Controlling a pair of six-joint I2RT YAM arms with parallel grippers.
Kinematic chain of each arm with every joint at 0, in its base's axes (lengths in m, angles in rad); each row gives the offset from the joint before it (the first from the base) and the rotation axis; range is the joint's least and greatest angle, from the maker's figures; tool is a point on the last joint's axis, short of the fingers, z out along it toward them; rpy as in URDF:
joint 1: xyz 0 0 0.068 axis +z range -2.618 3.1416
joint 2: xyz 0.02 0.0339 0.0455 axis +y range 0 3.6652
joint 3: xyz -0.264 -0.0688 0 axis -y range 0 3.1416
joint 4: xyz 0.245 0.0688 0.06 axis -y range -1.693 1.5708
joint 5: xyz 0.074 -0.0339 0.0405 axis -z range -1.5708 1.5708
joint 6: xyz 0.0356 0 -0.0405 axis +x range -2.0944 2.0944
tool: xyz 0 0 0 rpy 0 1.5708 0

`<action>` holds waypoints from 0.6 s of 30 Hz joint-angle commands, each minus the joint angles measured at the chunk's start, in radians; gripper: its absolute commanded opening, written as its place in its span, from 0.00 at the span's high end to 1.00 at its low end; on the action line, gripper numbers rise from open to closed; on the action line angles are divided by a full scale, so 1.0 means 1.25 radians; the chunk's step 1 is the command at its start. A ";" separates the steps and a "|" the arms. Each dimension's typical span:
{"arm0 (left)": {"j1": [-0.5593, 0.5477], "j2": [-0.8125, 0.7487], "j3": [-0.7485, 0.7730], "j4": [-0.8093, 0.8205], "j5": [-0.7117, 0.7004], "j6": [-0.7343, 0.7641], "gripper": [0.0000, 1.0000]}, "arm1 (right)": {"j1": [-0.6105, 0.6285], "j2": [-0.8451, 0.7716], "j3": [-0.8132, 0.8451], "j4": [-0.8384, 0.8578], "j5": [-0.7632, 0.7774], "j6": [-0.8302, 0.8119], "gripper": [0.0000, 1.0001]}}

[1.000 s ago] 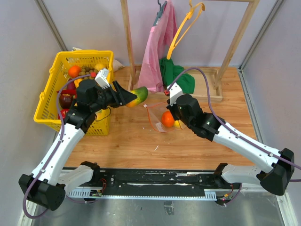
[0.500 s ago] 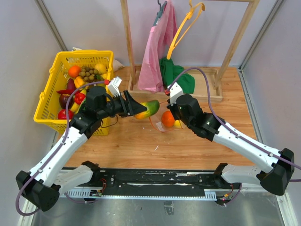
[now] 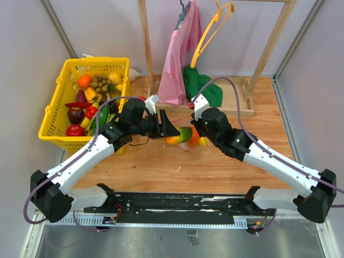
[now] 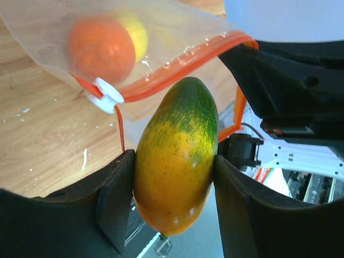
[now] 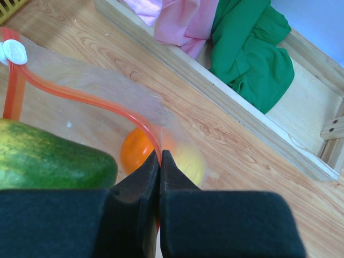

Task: Place the food in the zip-top bag and seal the zipper
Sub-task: Place the fake fruit in the zipper food storage bag.

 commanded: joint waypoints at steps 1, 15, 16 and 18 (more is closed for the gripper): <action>-0.007 0.008 0.043 -0.015 -0.066 -0.037 0.86 | 0.008 -0.018 0.004 0.015 -0.004 0.016 0.99; -0.007 0.080 0.128 -0.092 -0.152 -0.107 0.76 | 0.009 -0.028 -0.009 0.026 -0.028 0.023 0.99; -0.008 0.078 0.128 -0.087 -0.160 -0.113 0.74 | 0.011 -0.028 -0.009 0.027 -0.028 0.024 0.99; -0.008 0.072 0.126 -0.083 -0.185 -0.122 0.69 | 0.011 -0.028 -0.010 0.029 -0.031 0.024 0.99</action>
